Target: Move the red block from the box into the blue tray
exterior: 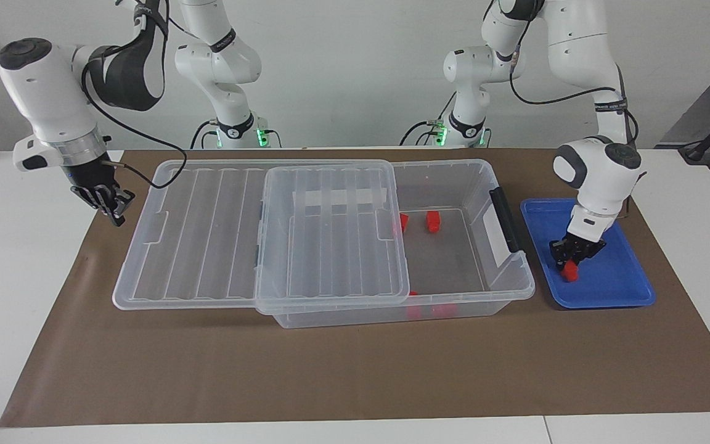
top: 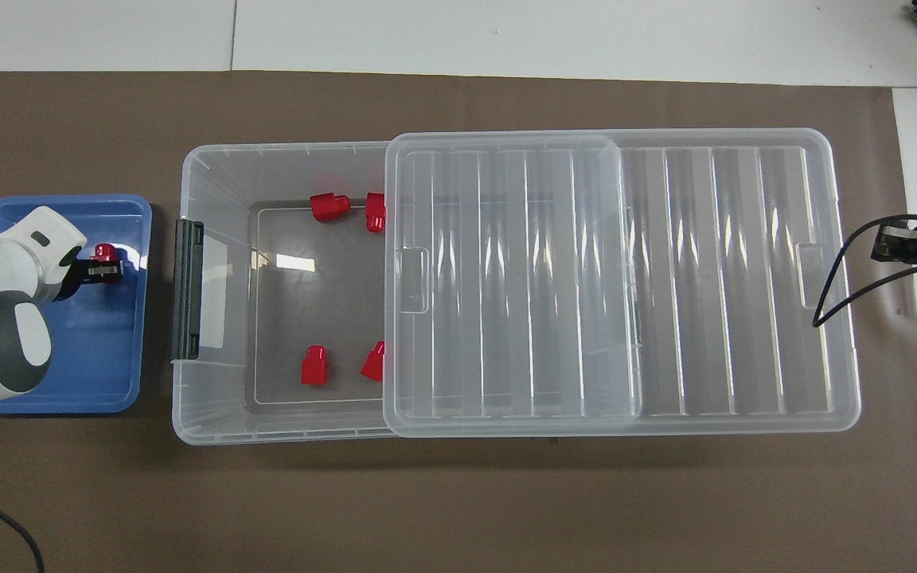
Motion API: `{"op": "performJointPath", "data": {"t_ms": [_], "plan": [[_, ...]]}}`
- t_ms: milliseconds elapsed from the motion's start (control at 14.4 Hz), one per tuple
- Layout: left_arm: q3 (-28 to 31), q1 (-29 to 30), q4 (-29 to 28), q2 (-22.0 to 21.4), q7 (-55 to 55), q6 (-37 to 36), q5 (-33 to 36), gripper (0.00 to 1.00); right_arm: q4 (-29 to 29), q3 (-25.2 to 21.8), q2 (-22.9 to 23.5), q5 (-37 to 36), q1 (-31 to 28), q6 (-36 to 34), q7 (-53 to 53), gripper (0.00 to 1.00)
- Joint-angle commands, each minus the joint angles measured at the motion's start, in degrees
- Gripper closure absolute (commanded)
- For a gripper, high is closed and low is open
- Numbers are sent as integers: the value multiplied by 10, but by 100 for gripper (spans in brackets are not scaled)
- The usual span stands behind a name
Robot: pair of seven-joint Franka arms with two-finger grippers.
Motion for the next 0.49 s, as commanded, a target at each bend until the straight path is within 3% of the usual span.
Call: {"op": "performJointPath", "data": {"t_ms": [0, 208, 278, 347, 416], "plan": [[7, -8, -23, 6, 17, 24, -12, 88, -4, 2, 29, 11, -16, 42, -43, 100], [7, -10, -23, 8, 17, 31, -12, 88, -2, 2, 45, 10, -15, 67, -58, 100], [7, -11, -23, 8, 17, 30, -12, 83, -2, 2, 46, 10, -12, 67, -59, 100], [7, -13, -22, 9, 18, 29, -12, 49, -2, 4, 47, 10, -11, 65, -60, 100], [7, -13, -21, 9, 20, 28, -12, 8, -2, 8, 46, 10, -11, 60, -60, 100]]}}
